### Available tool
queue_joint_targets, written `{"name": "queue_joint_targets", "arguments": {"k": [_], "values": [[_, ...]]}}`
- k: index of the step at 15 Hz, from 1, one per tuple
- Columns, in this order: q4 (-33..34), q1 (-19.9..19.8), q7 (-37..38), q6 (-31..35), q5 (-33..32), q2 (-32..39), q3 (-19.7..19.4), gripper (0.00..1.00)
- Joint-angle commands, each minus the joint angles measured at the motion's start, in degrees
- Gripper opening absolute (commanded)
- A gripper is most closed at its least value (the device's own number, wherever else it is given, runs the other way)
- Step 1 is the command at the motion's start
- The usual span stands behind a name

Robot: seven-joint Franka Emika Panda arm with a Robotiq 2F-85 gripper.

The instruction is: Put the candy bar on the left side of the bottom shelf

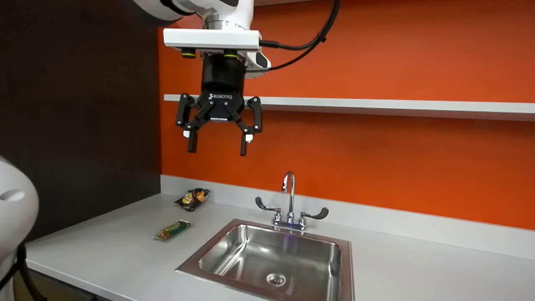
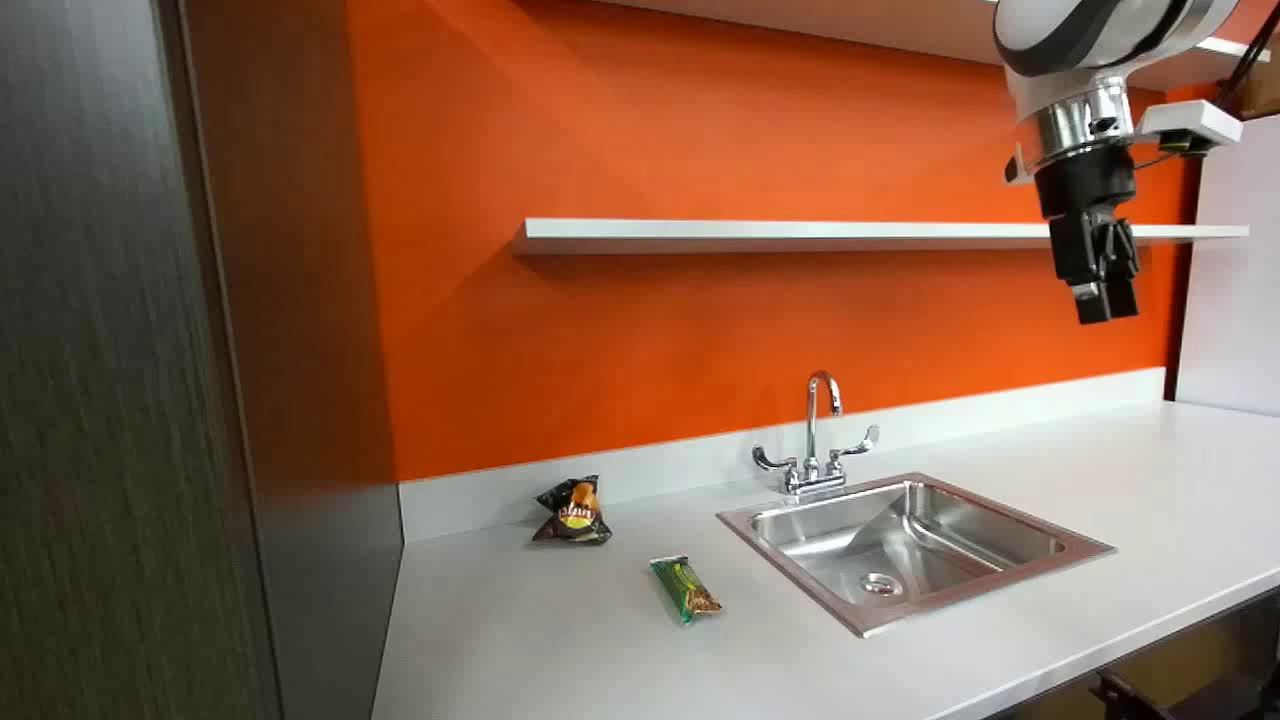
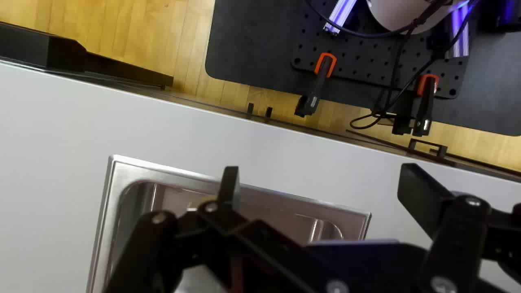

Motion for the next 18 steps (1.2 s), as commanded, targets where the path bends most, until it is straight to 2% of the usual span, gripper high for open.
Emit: {"name": "queue_joint_targets", "arguments": {"k": [1,4,7,12,18], "values": [[0.09,0.35,0.17,-0.13,-0.11,-0.01,-0.23,1.0],[0.35,0.54,1.26,0.47,0.73,0.51,0.02,1.0],[0.3,0.69,6.64,2.65,3.63,1.57,1.37,1.0],[-0.55,1.83,17.79,7.54,8.54,3.93,6.77,1.0],[0.04,4.99,25.89,13.21,11.44,10.84,13.58,1.0]]}}
